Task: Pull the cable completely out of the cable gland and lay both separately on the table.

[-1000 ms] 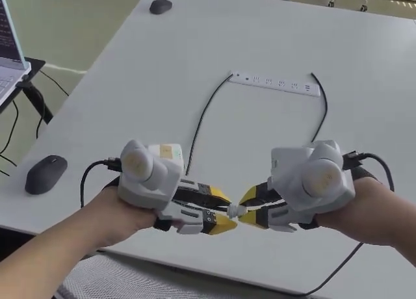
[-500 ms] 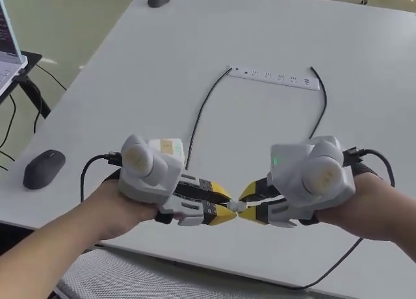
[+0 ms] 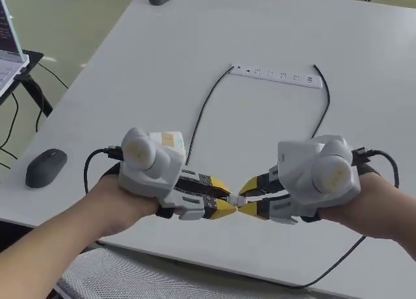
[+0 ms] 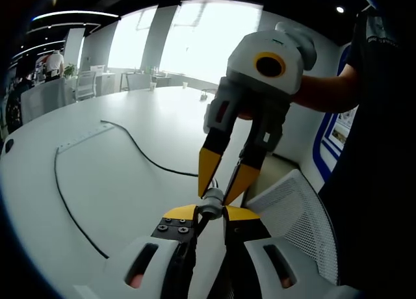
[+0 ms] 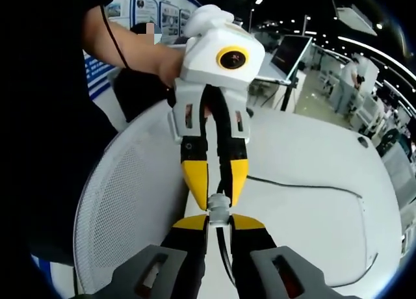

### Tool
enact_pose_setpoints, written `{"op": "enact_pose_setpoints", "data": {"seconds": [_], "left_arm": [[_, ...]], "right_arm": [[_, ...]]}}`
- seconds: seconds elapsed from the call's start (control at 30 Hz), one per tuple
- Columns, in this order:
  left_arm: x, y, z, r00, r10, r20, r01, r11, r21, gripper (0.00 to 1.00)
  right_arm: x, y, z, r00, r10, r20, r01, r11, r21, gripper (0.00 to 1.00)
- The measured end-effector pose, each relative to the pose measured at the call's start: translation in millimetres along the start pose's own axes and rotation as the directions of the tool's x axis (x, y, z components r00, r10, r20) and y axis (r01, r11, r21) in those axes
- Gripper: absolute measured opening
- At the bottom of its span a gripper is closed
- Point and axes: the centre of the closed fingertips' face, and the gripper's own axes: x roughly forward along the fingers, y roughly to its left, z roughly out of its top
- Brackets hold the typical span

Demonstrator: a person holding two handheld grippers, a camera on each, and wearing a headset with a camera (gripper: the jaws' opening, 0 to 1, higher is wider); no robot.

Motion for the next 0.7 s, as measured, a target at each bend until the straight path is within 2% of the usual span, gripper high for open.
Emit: {"op": "enact_pose_setpoints", "data": {"seconds": [0.17, 0.23, 0.3, 0.33, 0.37, 0.4, 0.43, 0.47, 0.5, 0.53, 0.57, 0.6, 0.7], "left_arm": [[-2.4, 2.6, 0.1, 0.9999, 0.009, -0.006, -0.009, 1.000, 0.008, 0.15], [-3.7, 2.4, -0.1, 1.0000, 0.008, -0.005, -0.008, 1.000, 0.008, 0.15], [-5.2, 1.6, 0.9, 1.0000, 0.010, -0.003, -0.010, 1.000, 0.020, 0.15], [-6.0, 1.7, 2.1, 0.9999, 0.014, -0.001, -0.014, 1.000, 0.026, 0.15], [-6.3, 1.6, 2.4, 0.9999, 0.015, -0.001, -0.015, 0.999, 0.028, 0.15], [-7.0, 1.1, 4.0, 0.9998, 0.019, -0.001, -0.019, 0.999, 0.044, 0.15], [-7.5, 0.7, 5.6, 0.9998, 0.022, -0.002, -0.022, 0.998, 0.059, 0.15], [-7.5, 0.7, 6.0, 0.9997, 0.024, -0.003, -0.024, 0.998, 0.066, 0.15], [-7.7, 1.6, 6.2, 0.9995, 0.030, -0.007, -0.029, 0.997, 0.076, 0.15], [-7.7, 1.4, 6.4, 0.9996, 0.028, -0.008, -0.028, 0.996, 0.084, 0.15], [-7.8, 1.0, 6.7, 0.9996, 0.027, -0.009, -0.026, 0.996, 0.086, 0.15], [-7.8, 0.7, 7.4, 0.9996, 0.026, -0.009, -0.026, 0.996, 0.091, 0.15], [-7.9, -0.4, 9.6, 0.9996, 0.025, -0.008, -0.024, 0.994, 0.109, 0.15]], "right_arm": [[-4.0, -1.8, 2.4, 0.9970, 0.029, 0.072, -0.037, 0.993, 0.108, 0.09], [-7.7, -1.6, 3.3, 0.9918, 0.056, 0.115, -0.078, 0.977, 0.197, 0.11], [-11.6, -6.4, 4.6, 0.9850, 0.053, 0.164, -0.091, 0.967, 0.238, 0.10], [-13.8, -6.1, 5.5, 0.9775, 0.070, 0.199, -0.128, 0.946, 0.298, 0.11], [-14.7, -5.0, 5.6, 0.9750, 0.080, 0.207, -0.143, 0.939, 0.314, 0.13], [-16.7, -3.3, 3.2, 0.9708, 0.104, 0.217, -0.179, 0.912, 0.368, 0.15], [-18.1, -6.2, 4.5, 0.9637, 0.105, 0.245, -0.194, 0.908, 0.372, 0.15], [-19.4, -6.1, 5.1, 0.9578, 0.117, 0.263, -0.216, 0.895, 0.391, 0.15], [-21.4, -4.6, 8.1, 0.9445, 0.139, 0.298, -0.263, 0.862, 0.434, 0.16], [-21.9, -4.9, 8.9, 0.9398, 0.144, 0.310, -0.278, 0.850, 0.448, 0.17], [-22.7, -7.6, 10.0, 0.9321, 0.146, 0.332, -0.298, 0.829, 0.474, 0.18], [-23.2, -8.9, 10.6, 0.9269, 0.150, 0.344, -0.310, 0.822, 0.477, 0.18], [-24.2, -10.5, 15.3, 0.9079, 0.165, 0.385, -0.357, 0.787, 0.504, 0.16]]}}
